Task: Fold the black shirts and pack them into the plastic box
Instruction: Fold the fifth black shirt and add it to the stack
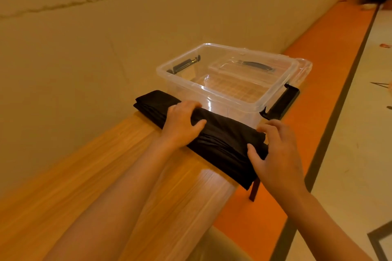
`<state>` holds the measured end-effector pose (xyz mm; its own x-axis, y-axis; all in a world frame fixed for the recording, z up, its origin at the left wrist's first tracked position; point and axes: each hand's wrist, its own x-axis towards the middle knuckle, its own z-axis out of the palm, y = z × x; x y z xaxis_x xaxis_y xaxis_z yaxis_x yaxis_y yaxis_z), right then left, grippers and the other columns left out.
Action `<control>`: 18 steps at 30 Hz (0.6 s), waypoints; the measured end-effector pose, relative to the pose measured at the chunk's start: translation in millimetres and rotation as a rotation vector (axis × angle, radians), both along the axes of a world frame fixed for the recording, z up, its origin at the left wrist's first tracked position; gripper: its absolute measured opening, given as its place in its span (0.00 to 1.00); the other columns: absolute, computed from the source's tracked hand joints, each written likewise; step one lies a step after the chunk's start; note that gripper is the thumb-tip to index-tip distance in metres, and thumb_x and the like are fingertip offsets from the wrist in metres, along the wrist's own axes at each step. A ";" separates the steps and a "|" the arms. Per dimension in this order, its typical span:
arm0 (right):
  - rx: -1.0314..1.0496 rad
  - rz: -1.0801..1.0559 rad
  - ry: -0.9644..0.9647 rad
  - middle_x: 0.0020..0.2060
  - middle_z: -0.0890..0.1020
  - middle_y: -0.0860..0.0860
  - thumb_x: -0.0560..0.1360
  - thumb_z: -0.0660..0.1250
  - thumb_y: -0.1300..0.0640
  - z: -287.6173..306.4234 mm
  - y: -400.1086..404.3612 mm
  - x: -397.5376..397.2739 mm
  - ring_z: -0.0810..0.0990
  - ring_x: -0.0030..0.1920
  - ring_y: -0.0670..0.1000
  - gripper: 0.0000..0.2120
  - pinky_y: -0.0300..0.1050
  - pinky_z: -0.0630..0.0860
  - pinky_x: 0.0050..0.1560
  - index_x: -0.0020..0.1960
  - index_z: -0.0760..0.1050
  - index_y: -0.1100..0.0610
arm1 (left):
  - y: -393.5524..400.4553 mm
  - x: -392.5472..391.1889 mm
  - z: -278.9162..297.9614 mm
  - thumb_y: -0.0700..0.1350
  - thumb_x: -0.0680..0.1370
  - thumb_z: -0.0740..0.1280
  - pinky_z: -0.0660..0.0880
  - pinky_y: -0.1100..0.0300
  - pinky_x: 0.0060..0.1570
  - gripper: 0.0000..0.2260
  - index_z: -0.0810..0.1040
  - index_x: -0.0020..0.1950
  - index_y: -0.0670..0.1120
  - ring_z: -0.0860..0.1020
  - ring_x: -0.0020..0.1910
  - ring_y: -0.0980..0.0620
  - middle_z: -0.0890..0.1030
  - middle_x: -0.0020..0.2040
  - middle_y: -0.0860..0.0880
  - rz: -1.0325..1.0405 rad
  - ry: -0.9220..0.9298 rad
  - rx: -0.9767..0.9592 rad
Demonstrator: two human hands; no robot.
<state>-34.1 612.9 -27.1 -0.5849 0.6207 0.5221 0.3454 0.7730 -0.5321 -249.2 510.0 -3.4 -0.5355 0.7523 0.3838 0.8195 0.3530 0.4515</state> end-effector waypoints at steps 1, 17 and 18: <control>0.057 0.046 -0.012 0.62 0.72 0.54 0.71 0.72 0.56 1.8 0.7 -0.8 0.71 0.62 0.53 0.19 0.44 0.73 0.59 0.60 0.73 0.58 | -3.5 3.6 -2.3 0.49 0.74 0.71 0.72 0.47 0.63 0.21 0.74 0.65 0.46 0.75 0.59 0.52 0.77 0.59 0.49 -0.089 -0.002 -0.032; 0.035 0.165 -0.557 0.78 0.50 0.49 0.71 0.27 0.33 5.7 -18.1 -15.0 0.44 0.77 0.47 0.39 0.51 0.38 0.76 0.77 0.49 0.46 | -13.9 11.7 -14.5 0.57 0.81 0.55 0.41 0.56 0.76 0.24 0.59 0.77 0.55 0.49 0.76 0.61 0.56 0.78 0.56 -0.146 -0.011 -0.304; 0.041 0.178 -0.554 0.78 0.49 0.48 0.71 0.27 0.33 5.9 -17.5 -17.3 0.43 0.77 0.47 0.39 0.51 0.38 0.76 0.77 0.48 0.45 | -12.0 14.2 -14.1 0.59 0.81 0.54 0.41 0.55 0.76 0.24 0.59 0.77 0.55 0.49 0.76 0.61 0.56 0.78 0.55 -0.142 0.008 -0.307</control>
<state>-51.4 595.4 -21.1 -0.8713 0.4733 0.1297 0.4264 0.8610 -0.2774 -235.0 498.1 -17.5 -0.4152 0.9002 0.1313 0.8732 0.3538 0.3352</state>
